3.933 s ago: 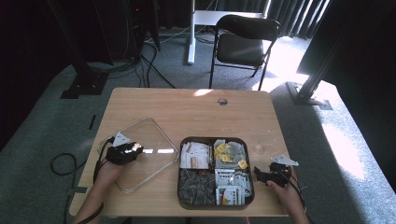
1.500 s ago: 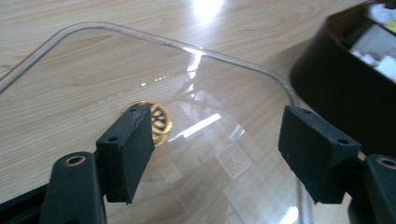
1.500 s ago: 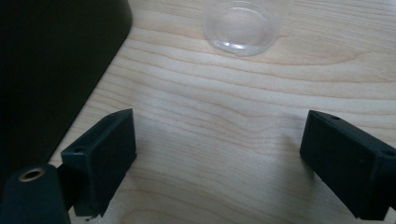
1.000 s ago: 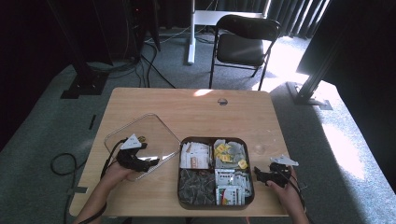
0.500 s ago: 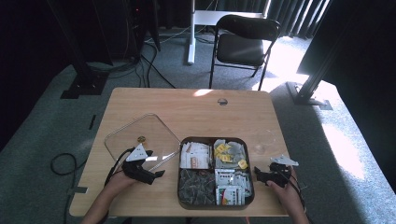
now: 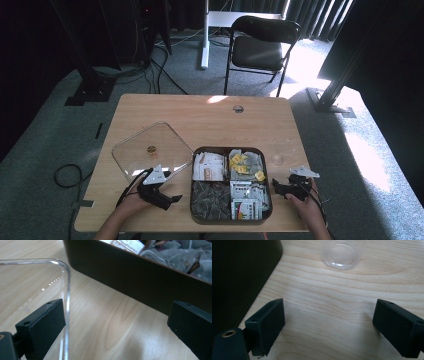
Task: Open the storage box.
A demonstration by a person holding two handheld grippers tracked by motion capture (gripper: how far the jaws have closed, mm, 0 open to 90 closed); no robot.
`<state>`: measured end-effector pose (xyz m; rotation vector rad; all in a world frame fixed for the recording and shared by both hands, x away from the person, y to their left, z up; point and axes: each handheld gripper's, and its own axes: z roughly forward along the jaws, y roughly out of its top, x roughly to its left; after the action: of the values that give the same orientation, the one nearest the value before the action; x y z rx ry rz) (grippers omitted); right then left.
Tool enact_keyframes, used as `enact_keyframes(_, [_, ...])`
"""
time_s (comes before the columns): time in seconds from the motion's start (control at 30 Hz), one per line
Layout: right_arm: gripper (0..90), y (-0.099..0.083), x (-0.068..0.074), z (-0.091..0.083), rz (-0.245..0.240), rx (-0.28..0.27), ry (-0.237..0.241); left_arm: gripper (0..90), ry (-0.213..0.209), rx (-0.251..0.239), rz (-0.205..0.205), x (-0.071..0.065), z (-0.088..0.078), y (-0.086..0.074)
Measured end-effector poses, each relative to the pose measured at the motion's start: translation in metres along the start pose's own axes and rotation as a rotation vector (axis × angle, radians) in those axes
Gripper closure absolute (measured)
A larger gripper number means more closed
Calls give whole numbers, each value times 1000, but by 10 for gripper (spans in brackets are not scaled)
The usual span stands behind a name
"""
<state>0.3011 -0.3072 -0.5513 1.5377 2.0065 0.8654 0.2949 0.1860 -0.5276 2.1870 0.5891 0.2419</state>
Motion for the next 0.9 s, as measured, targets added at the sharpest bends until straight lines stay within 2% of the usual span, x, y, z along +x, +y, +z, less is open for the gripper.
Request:
enact_keyframes(0.03, [100,0,0,0,0,0,0,16,10,7,10,-2,1,-1])
enact_keyframes(0.2, [99,0,0,0,0,0,1,16,-10,43,20,-11,6,-5])
enact_keyframes(0.53, [99,0,0,0,-1,0,1,16,-10,64,22,-21,12,-10])
enact_keyframes(0.6, [99,0,0,0,-1,0,1,15,2,88,29,-25,14,-12])
enact_keyframes(0.7, [99,0,0,0,-1,0,1,15,17,105,18,-26,15,-13])
enact_keyframes(0.9, [99,0,0,0,-4,0,4,15,39,140,29,-29,16,-13])
